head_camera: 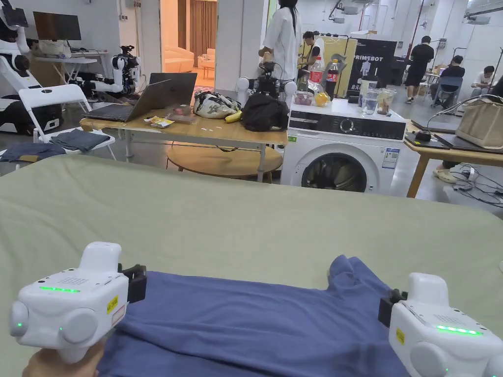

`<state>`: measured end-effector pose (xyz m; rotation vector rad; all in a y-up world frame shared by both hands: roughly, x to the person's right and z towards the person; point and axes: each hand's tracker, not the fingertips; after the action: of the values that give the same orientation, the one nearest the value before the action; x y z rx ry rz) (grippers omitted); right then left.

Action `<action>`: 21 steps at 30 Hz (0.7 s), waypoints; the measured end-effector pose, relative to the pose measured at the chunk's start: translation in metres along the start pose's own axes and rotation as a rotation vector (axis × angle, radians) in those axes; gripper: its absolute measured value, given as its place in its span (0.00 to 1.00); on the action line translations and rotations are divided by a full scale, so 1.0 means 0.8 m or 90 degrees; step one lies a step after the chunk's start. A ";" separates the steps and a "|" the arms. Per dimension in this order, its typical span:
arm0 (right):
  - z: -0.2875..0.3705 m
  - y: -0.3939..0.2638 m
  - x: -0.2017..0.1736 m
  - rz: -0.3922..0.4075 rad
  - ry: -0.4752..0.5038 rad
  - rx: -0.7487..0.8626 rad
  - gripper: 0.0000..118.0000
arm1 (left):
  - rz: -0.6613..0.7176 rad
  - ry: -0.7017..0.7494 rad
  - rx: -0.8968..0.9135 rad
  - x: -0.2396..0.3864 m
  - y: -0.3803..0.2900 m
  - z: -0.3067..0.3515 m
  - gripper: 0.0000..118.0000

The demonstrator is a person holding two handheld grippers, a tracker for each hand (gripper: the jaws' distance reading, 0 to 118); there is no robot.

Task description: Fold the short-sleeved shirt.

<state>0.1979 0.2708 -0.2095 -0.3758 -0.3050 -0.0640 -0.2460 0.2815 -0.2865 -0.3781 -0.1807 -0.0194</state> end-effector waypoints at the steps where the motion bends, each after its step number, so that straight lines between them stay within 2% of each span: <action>1: -0.003 0.000 -0.006 -0.001 -0.008 0.011 0.01 | -0.006 -0.005 0.006 0.004 0.002 -0.002 0.05; 4: -0.011 0.000 -0.022 0.012 -0.011 0.023 0.00 | -0.015 -0.004 -0.014 0.008 0.010 -0.017 0.00; 10: -0.039 0.002 -0.040 0.052 0.005 -0.004 0.00 | 0.014 -0.032 -0.112 -0.025 0.036 -0.090 0.00; 19: -0.090 -0.004 -0.040 0.054 0.012 -0.062 0.00 | 0.059 -0.069 -0.327 -0.073 0.069 -0.256 0.00; 20: -0.095 -0.005 -0.039 0.053 0.011 -0.071 0.00 | 0.075 -0.078 -0.356 -0.079 0.069 -0.275 0.01; 21: -0.099 -0.007 -0.039 0.052 0.013 -0.078 0.00 | 0.092 -0.080 -0.379 -0.083 0.067 -0.291 0.09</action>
<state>0.1898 0.2367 -0.2871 -0.5079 -0.2657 -0.0058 -0.2685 0.2445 -0.5304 -0.9861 -0.2716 0.0955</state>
